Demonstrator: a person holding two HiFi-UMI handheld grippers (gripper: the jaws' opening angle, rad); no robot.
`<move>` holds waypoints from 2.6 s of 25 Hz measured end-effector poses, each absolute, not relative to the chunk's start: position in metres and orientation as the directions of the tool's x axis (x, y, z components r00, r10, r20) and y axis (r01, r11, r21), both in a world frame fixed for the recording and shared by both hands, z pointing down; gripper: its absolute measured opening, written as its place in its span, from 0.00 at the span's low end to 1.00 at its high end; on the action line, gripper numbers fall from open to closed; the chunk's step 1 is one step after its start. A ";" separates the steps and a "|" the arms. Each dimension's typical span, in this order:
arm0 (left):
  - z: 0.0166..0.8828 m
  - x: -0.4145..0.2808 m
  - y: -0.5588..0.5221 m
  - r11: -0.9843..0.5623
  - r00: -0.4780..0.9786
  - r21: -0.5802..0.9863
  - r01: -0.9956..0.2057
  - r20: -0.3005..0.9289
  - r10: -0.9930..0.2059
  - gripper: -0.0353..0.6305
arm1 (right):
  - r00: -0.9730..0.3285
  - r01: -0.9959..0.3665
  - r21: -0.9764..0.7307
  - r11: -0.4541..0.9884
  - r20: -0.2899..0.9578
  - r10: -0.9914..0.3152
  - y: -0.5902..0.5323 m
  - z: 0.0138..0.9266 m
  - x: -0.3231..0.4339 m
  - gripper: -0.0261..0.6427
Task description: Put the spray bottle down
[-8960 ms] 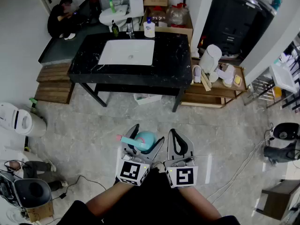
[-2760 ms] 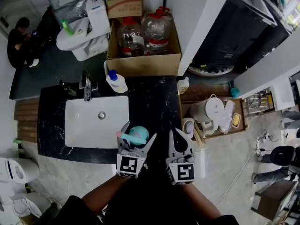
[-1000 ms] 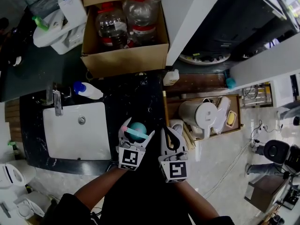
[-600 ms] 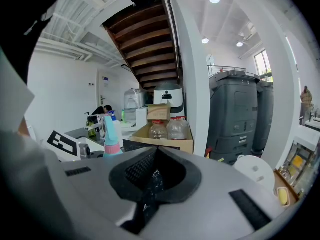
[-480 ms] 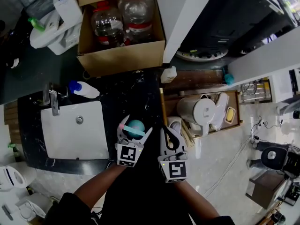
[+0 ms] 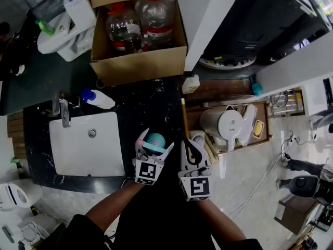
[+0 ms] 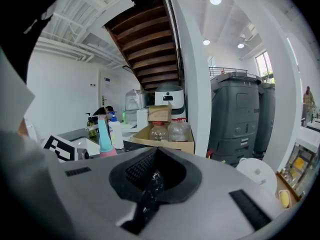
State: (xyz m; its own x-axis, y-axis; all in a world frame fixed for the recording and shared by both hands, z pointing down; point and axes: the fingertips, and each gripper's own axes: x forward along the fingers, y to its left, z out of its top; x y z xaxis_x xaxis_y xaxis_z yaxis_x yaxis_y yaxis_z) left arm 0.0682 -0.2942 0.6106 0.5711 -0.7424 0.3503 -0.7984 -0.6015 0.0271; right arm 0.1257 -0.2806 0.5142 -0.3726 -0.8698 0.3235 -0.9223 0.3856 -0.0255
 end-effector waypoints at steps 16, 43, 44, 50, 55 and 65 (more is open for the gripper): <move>0.605 0.065 -0.279 -0.633 0.591 0.004 -0.774 0.363 -0.720 0.69 | -0.355 -0.931 -0.026 0.364 0.296 -0.887 -0.270 0.495 0.121 0.06; 0.541 -0.007 -0.189 -0.575 0.551 0.032 -0.817 0.337 -0.763 0.69 | -0.357 -0.934 -0.066 0.351 0.236 -0.904 -0.186 0.444 0.069 0.06; 0.536 -0.012 -0.184 -0.570 0.549 0.041 -0.821 0.334 -0.766 0.69 | -0.360 -0.933 -0.070 0.353 0.228 -0.905 -0.182 0.439 0.065 0.06; 0.500 -0.038 -0.157 -0.538 0.542 0.092 -0.838 0.264 -0.798 0.68 | -0.376 -0.927 -0.061 0.371 0.189 -0.907 -0.164 0.426 0.042 0.06; 0.463 -0.062 -0.143 -0.511 0.521 0.101 -0.854 0.167 -0.837 0.68 | -0.391 -0.920 -0.051 0.388 0.171 -0.904 -0.147 0.420 0.024 0.06; 0.408 -0.085 -0.109 -0.500 0.498 -0.024 -0.866 0.046 -0.866 0.27 | -0.465 -0.885 -0.076 0.459 0.149 -0.873 -0.119 0.417 -0.006 0.06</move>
State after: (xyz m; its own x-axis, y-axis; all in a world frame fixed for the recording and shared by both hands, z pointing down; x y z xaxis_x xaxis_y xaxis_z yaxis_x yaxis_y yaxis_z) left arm -0.0851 -0.1095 0.4083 0.4985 -0.8657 0.0463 -0.8658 -0.4998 -0.0238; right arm -0.0063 -0.1188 0.4171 -0.4650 -0.8728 0.1485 -0.8853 0.4587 -0.0764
